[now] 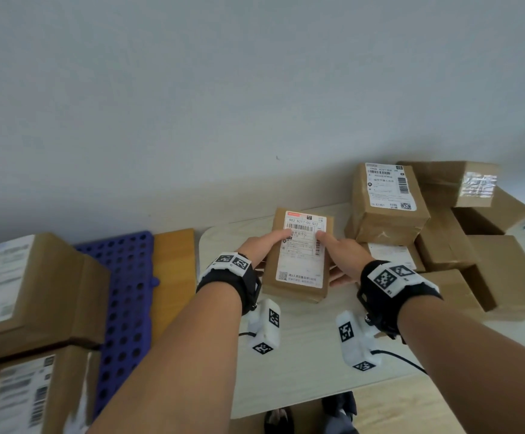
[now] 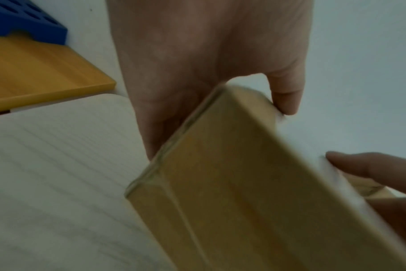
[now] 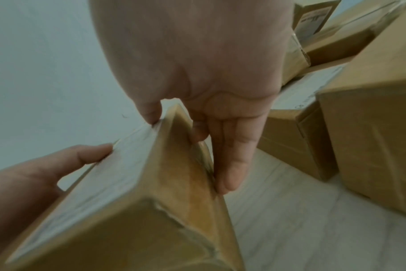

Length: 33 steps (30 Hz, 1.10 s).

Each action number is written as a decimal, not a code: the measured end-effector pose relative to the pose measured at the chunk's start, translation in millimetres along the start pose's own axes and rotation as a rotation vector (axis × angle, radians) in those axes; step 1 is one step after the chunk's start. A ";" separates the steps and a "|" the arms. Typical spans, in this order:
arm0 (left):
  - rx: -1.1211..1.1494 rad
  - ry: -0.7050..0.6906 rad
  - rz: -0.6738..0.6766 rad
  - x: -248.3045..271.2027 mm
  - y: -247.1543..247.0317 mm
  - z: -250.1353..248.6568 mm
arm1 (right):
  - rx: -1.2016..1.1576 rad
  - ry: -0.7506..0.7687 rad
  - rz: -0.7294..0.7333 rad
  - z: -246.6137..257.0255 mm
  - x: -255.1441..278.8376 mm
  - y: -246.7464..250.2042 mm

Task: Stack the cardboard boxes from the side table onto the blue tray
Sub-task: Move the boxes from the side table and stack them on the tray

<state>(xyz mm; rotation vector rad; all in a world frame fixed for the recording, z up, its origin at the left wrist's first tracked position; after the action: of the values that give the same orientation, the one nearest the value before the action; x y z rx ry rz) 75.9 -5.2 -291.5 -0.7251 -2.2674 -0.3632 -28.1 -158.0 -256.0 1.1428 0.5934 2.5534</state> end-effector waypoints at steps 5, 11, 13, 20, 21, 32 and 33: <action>0.009 -0.054 -0.116 -18.4 23.9 11.4 | -0.042 0.003 0.008 3.6 17.2 -11.7; -0.029 -0.173 -0.023 26.1 18.6 -10.1 | -0.030 0.035 0.005 7.1 37.4 -14.7; -0.035 -0.184 -0.022 34.5 19.3 -12.9 | -0.022 0.040 0.006 7.8 45.1 -12.5; -0.025 -0.247 -0.025 59.3 2.8 -14.8 | -0.033 0.081 -0.029 3.1 82.6 4.7; -0.024 -0.251 -0.032 62.9 0.6 -11.7 | -0.037 0.086 -0.029 -0.2 89.1 5.3; -0.108 -0.277 -0.087 133.8 -11.0 57.1 | -0.052 0.159 -0.089 -51.7 174.7 -16.4; -0.116 -0.283 -0.088 143.2 -10.2 62.9 | -0.055 0.166 -0.096 -54.3 182.0 -20.1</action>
<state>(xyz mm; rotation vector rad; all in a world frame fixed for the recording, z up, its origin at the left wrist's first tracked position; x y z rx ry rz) -48.6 71.2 -234.6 -0.7784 -2.5685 -0.4616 -185.3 -79.3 -181.5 0.8692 0.5960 2.5811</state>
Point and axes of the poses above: each hand's wrist, its own x-axis away from the middle knuckle, its own y-axis out of the back of the hand, z = x × y, the point moved 9 cm from there along -x, towards the middle knuckle, and after that the axes turned 9 degrees about x, right-handed, at the moved point
